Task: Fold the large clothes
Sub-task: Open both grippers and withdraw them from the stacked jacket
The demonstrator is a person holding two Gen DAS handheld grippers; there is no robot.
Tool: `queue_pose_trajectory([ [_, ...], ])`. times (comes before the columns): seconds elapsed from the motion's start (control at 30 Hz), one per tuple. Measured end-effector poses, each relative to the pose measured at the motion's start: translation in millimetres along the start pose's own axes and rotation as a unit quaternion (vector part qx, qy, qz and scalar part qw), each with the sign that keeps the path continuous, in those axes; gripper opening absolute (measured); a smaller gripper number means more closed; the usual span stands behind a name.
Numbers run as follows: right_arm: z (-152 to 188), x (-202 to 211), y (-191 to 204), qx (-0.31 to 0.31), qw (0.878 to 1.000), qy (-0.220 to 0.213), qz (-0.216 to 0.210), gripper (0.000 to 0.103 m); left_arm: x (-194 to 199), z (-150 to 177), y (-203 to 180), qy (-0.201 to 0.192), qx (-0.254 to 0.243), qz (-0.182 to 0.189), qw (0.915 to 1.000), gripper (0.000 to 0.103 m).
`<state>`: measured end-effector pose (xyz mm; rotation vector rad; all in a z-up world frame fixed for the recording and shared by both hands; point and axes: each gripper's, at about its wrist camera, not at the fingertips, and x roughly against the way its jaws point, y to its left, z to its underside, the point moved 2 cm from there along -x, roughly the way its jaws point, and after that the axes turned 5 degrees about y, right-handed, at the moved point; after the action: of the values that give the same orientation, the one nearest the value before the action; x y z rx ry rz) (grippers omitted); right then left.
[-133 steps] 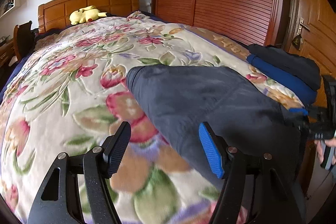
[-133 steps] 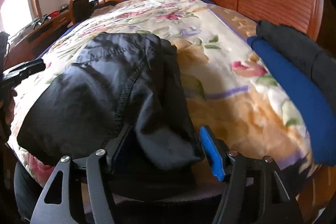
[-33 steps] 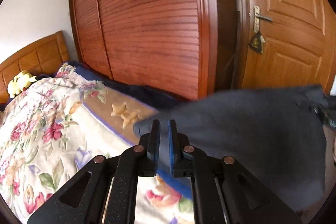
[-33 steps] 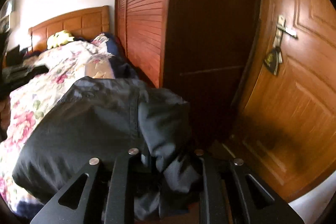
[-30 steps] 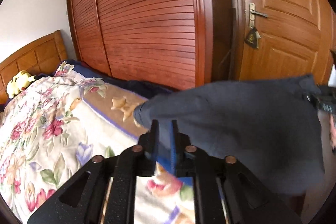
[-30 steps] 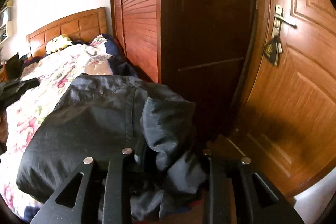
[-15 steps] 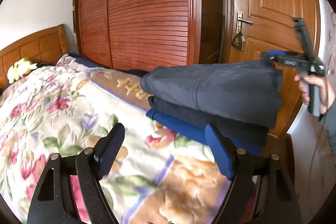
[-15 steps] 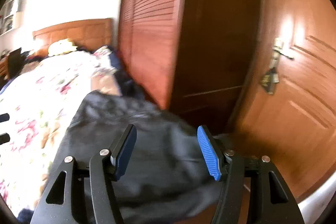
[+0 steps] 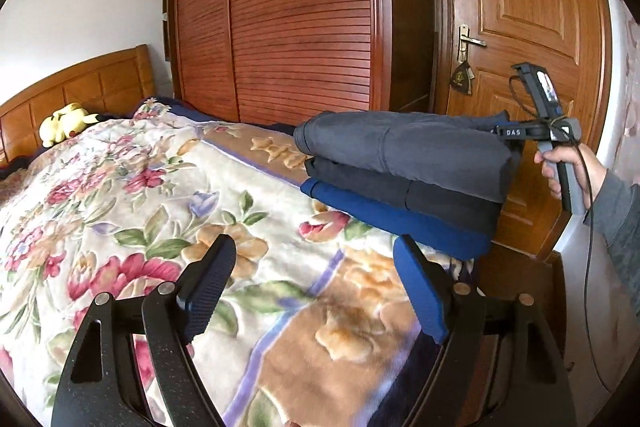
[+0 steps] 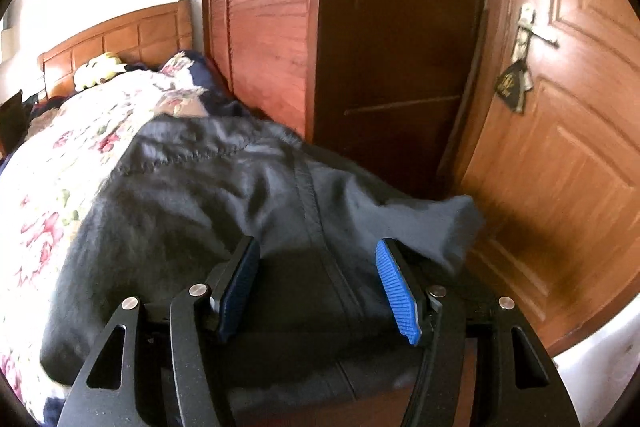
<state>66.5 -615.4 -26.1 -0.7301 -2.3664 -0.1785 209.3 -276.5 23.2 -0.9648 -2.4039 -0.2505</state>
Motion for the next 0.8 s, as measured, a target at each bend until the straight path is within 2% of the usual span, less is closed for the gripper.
queue_pose_trajectory([
  [0.13,6,34,21,0.013,1.000,-0.022,-0.003,0.066,15,10,1,-0.003,0.006,-0.008,0.9999,0.082],
  [0.37,32,76,86,0.060,0.995,-0.052,-0.057,0.076,49,32,11,-0.006,0.031,-0.034,0.9989,0.082],
  [0.57,72,116,162,0.101,0.984,-0.063,-0.135,0.079,77,60,36,-0.002,0.069,-0.065,0.9955,0.082],
  [0.8,124,133,250,0.131,0.966,-0.053,-0.217,0.079,100,101,78,0.013,0.116,-0.115,0.9865,0.082],
])
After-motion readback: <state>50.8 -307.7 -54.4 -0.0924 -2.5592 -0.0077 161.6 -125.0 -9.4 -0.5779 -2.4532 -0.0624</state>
